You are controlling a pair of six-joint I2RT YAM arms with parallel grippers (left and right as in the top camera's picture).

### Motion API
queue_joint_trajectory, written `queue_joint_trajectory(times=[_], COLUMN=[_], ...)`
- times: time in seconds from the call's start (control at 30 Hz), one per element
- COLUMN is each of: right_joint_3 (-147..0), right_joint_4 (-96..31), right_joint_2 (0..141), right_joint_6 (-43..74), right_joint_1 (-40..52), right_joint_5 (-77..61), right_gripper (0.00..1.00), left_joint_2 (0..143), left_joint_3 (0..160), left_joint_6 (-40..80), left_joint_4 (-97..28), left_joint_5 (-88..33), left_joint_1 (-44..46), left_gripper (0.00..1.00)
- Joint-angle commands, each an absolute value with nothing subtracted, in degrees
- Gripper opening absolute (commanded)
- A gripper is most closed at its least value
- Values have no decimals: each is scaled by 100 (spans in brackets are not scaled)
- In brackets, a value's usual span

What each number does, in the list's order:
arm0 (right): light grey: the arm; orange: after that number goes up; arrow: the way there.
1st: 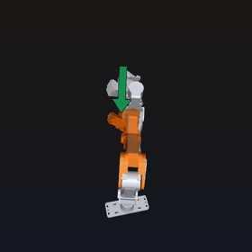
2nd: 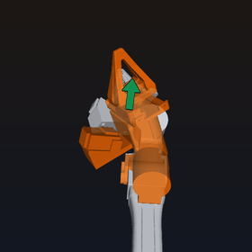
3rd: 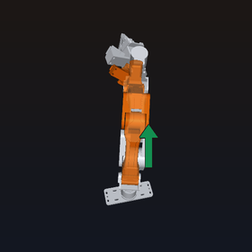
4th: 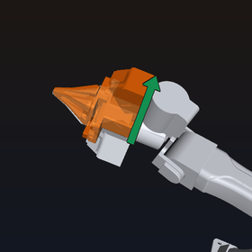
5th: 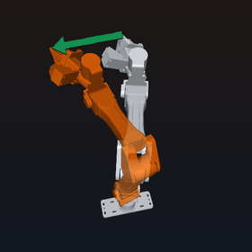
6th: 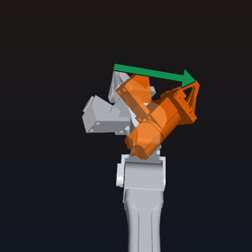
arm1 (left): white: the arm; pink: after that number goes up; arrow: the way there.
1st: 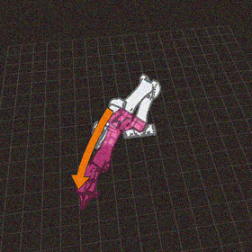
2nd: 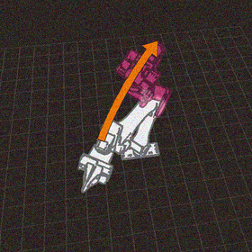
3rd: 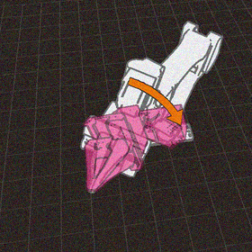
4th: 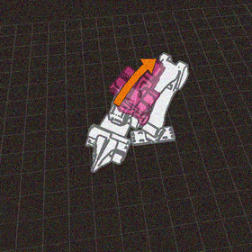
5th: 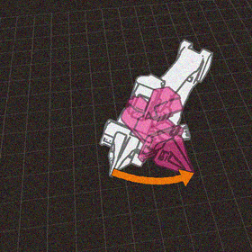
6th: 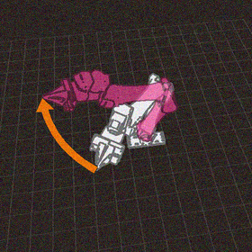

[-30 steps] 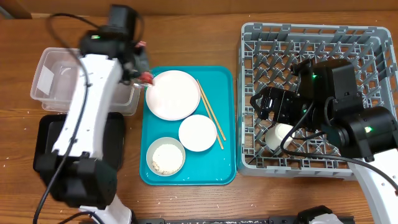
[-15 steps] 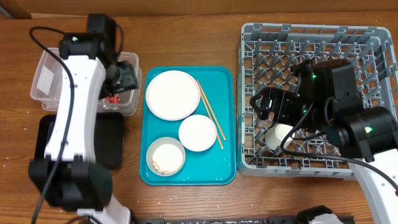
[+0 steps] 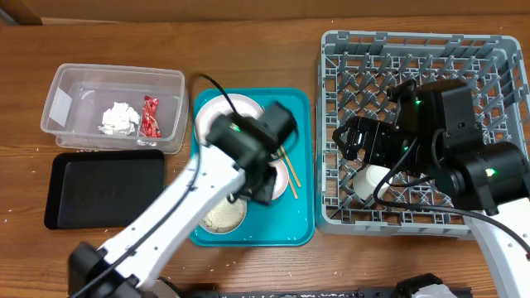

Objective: Sort waste into correct bins and load items into the dishwasher
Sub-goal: 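Grasp the red wrapper from the plate and drop it in the container, then grasp the rice-filled bowl with the left gripper and lift it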

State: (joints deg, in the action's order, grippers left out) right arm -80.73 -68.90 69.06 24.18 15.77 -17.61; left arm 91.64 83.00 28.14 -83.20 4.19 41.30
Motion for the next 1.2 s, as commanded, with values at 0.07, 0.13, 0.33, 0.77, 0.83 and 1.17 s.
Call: queue_joint_trajectory(times=[0.07,0.13,0.33,0.77,0.83,1.17], right_joint_3=[-8171,-8171,-8171,-8171,-8171,-8171], right_joint_4=[-6925,-6934,-6932,-6932,-6934,-6956], right_joint_2=[6901,6901,6901,6901,6901,6901], right_joint_6=[2399,2399,2401,2399,2401,2401], right_joint_1=[1568,1568,1568,1568,1568,1568], right_joint_5=[-1743,-1745,-1747,-1747,-1747,-1750], right_gripper=[100,100,100,100,100,100], left_joint_2=[9157,9159,9159,8256,8009,7561], left_joint_3=[6742,6154,5404,7148,7288,7098], left_joint_6=[3216,3214,3074,2845,2644,-25], left_joint_4=[-7293,-6611,-5583,-7616,-7697,-7762], left_joint_5=[489,491,440,290,172,-2917], left_joint_1=[4429,4407,4392,3885,3533,-412], left_gripper=[67,64,40,4,4,4])
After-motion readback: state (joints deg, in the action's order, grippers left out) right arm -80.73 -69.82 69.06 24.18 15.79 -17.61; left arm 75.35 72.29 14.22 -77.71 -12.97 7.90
